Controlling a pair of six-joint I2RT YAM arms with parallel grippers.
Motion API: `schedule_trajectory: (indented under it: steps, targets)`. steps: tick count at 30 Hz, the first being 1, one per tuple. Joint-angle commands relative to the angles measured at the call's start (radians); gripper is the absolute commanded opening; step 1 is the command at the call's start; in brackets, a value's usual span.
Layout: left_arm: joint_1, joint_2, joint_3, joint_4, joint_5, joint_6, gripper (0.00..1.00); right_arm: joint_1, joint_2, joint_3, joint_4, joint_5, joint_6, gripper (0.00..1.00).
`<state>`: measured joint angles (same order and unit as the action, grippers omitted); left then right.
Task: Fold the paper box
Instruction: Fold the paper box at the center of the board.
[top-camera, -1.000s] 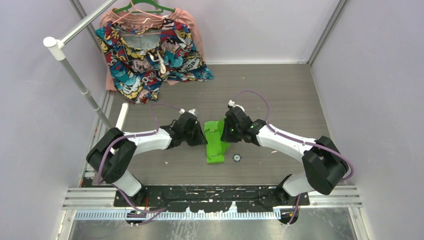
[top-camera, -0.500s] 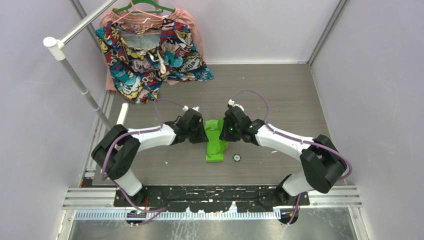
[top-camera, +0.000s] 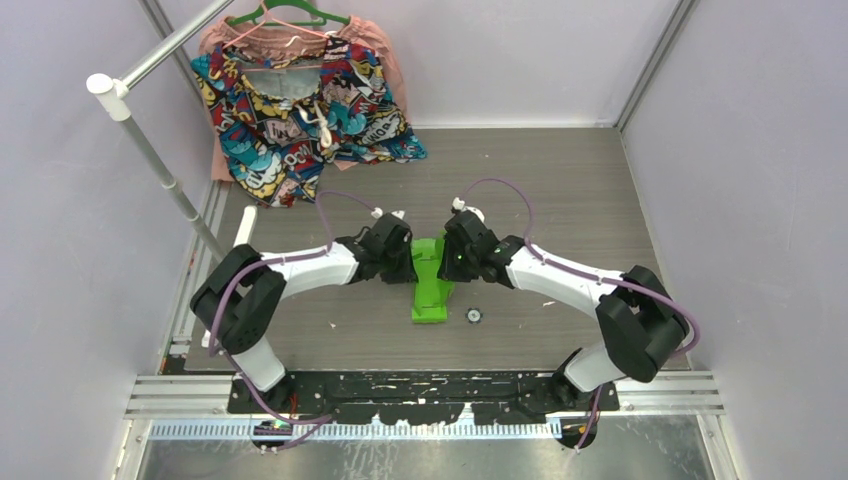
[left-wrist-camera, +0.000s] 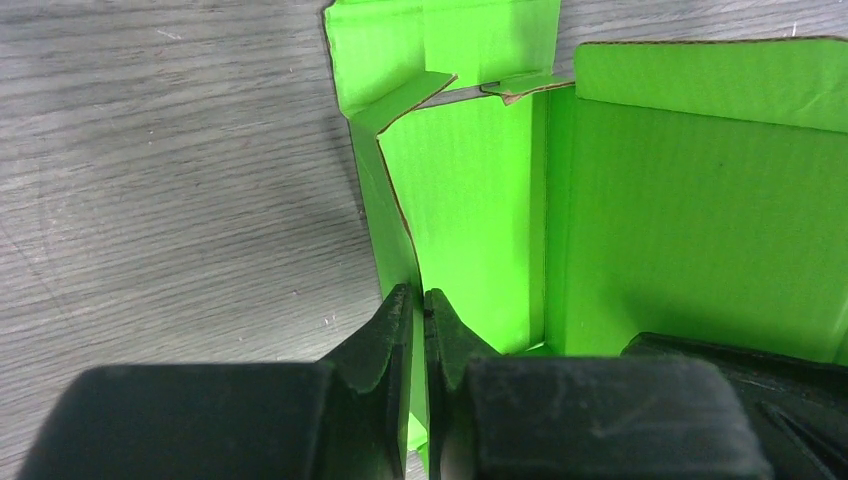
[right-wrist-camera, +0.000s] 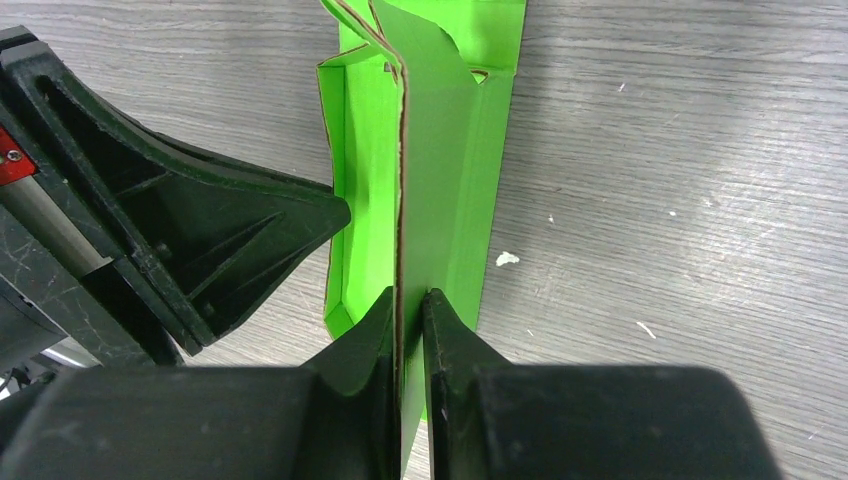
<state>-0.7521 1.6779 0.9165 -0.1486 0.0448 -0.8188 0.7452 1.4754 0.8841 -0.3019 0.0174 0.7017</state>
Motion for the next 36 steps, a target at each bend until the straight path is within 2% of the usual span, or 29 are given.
schedule_trajectory:
  steps: [1, 14, 22, 25, 28, 31, 33, 36]
  targets:
    - [-0.051, 0.054, 0.063, 0.045, 0.093, 0.006, 0.08, 0.044, 0.053, 0.022, 0.075, -0.109, 0.027, 0.17]
    - [-0.068, 0.126, 0.163, -0.075, 0.09, 0.051, 0.08, 0.047, 0.079, 0.044, 0.055, -0.116, 0.016, 0.17]
    - [-0.074, 0.149, 0.181, -0.094, 0.092, 0.06, 0.07, 0.046, 0.082, 0.05, 0.048, -0.115, 0.013, 0.17]
    - [-0.073, 0.139, 0.172, -0.099, 0.081, 0.064, 0.07, 0.046, 0.068, 0.045, 0.037, -0.108, 0.011, 0.33]
    - [-0.074, 0.137, 0.172, -0.106, 0.078, 0.07, 0.07, 0.047, 0.042, 0.039, 0.024, -0.101, 0.004, 0.43]
    - [-0.073, 0.142, 0.17, -0.107, 0.079, 0.07, 0.07, 0.046, 0.022, 0.043, 0.005, -0.099, -0.004, 0.48]
    - [-0.073, 0.143, 0.169, -0.104, 0.079, 0.069, 0.07, 0.046, 0.01, 0.047, -0.005, -0.097, -0.008, 0.55]
    - [-0.074, 0.141, 0.167, -0.104, 0.078, 0.069, 0.06, 0.047, -0.025, 0.05, -0.023, -0.086, -0.014, 0.59]
